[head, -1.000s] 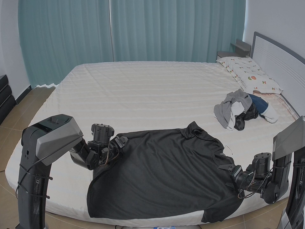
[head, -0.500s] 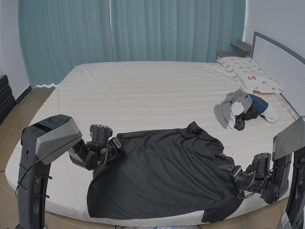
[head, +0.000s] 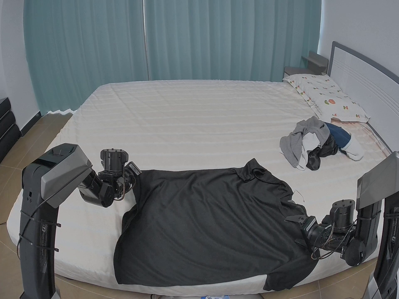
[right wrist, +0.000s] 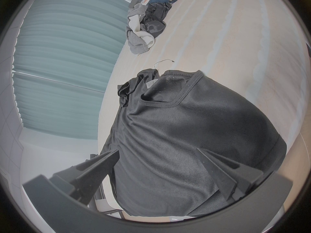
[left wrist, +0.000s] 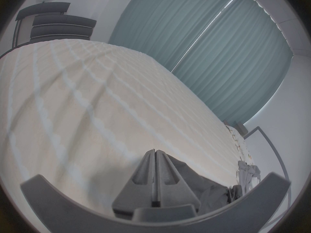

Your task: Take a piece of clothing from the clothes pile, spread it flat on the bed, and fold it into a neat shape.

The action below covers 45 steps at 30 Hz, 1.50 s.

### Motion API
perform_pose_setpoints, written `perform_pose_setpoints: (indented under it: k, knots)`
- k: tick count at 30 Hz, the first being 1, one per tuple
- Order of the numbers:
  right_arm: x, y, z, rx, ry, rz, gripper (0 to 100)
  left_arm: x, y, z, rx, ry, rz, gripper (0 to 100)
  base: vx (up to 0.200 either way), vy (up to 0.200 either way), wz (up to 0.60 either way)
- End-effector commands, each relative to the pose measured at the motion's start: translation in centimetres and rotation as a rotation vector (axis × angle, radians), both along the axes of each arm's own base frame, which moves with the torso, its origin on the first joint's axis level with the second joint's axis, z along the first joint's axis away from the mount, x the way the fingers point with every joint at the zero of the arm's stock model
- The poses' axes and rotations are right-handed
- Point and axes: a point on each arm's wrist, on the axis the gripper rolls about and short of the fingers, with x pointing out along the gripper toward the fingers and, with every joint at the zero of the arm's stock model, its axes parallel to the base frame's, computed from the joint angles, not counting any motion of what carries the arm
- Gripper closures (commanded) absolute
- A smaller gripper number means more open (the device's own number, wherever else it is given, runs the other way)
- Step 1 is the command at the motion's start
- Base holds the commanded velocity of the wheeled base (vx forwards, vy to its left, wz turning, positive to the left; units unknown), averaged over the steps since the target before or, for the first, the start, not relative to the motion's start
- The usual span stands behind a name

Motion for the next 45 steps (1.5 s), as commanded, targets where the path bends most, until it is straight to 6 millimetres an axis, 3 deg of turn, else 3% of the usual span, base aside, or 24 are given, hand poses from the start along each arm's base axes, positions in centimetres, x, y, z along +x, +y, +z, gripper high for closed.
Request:
perform_pose_setpoints:
  k: [1, 10, 22, 23, 31, 34, 36, 39, 43, 45]
  knots:
    - [0.0, 0.0, 0.1, 0.002, -0.009, 0.001, 0, 1.3, 1.2, -1.2, -0.002, -0.009, 0.029, 100, 0.0, 0.0, 0.0]
    - [0.0, 0.0, 0.1, 0.002, -0.009, 0.001, 0, 3.0, 2.4, -2.8, 0.021, -0.056, 0.052, 100, 0.0, 0.0, 0.0]
    - [0.0, 0.0, 0.1, 0.003, -0.011, 0.001, 0, 3.2, 2.5, -3.1, 0.022, -0.071, 0.051, 100, 0.0, 0.0, 0.0]
    - [0.1, 0.0, 0.1, 0.002, -0.012, 0.0, 0, 3.2, 2.5, -3.2, 0.022, -0.068, 0.051, 0, 0.0, 0.0, 0.0]
    - [0.9, 0.1, 1.4, 0.01, -0.088, -0.011, 0, 3.2, 2.7, -2.7, 0.006, -0.089, 0.067, 0, 0.0, 0.0, 0.0]
    - [1.6, 0.3, 2.7, 0.016, -0.158, -0.03, 0, 3.1, 2.9, -1.7, -0.058, -0.138, 0.124, 0, 0.0, 0.0, 0.0]
    - [1.8, 1.3, 4.2, 0.009, -0.232, -0.024, 0, 1.8, 3.5, 0.6, -0.179, -0.193, 0.18, 0, 0.0, 0.0, 0.0]
    - [2.5, 1.9, 4.7, 0.002, -0.272, -0.012, 0, 0.7, 4.1, 1.0, -0.21, -0.165, 0.135, 0, 0.0, 0.0, 0.0]
    - [5.1, 2.2, 4.9, -0.077, -0.293, 0.012, 0, -0.6, 4.3, 1.5, -0.301, -0.127, 0.096, 0, 0.0, 0.0, 0.0]
    - [7.4, 2.1, 5.3, -0.123, -0.294, 0.0, 0, -0.9, 4.2, 1.5, -0.346, -0.112, 0.085, 0, 0.0, 0.0, 0.0]
